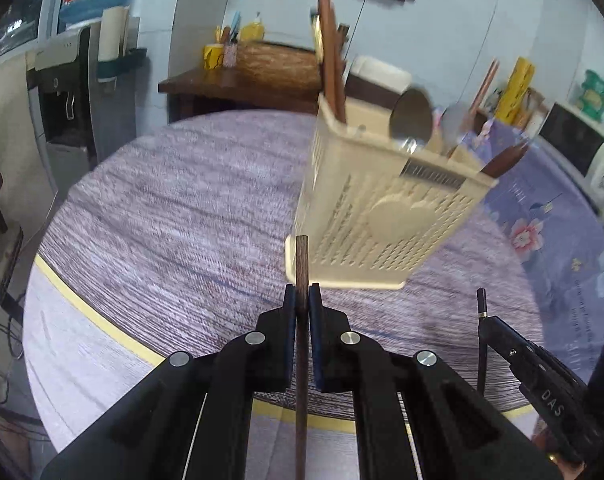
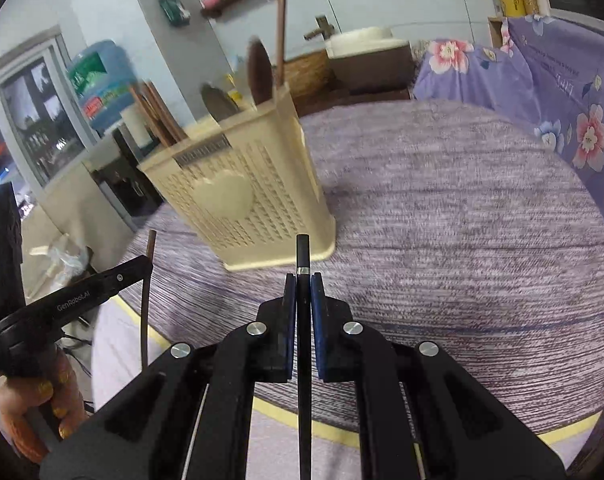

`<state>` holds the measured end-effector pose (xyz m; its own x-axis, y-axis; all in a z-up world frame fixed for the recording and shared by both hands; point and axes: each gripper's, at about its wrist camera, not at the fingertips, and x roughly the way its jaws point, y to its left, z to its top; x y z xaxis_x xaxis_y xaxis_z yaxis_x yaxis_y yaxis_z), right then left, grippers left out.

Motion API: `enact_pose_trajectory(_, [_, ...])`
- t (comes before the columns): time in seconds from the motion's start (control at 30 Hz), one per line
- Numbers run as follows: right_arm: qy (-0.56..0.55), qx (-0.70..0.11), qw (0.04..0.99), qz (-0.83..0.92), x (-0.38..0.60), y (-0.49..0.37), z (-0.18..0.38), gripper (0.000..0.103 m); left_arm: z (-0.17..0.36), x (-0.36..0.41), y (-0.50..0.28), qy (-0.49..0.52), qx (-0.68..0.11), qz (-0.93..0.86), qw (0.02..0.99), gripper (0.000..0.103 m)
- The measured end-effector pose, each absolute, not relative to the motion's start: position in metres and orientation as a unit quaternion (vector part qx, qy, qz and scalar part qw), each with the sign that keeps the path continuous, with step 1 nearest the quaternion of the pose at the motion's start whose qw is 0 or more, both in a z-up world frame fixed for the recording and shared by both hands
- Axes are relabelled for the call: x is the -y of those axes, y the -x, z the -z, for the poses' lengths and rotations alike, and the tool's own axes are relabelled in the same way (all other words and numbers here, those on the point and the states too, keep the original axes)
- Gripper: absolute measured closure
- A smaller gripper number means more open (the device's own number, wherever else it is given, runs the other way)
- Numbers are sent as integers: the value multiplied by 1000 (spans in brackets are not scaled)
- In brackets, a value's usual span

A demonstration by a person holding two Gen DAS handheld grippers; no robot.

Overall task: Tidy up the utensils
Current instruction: 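Carry both chopsticks over the cream holder and lower them in with both grippers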

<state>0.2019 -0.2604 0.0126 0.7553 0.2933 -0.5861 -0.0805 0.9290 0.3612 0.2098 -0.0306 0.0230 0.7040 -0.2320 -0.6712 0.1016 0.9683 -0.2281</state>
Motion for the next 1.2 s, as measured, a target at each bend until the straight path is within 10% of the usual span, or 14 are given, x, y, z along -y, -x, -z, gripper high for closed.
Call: enact_pose_trajectory(1.2, [-99,-207,965,-128,245,-166,-129,95,-121,12,-169,80,-245,149,955,95])
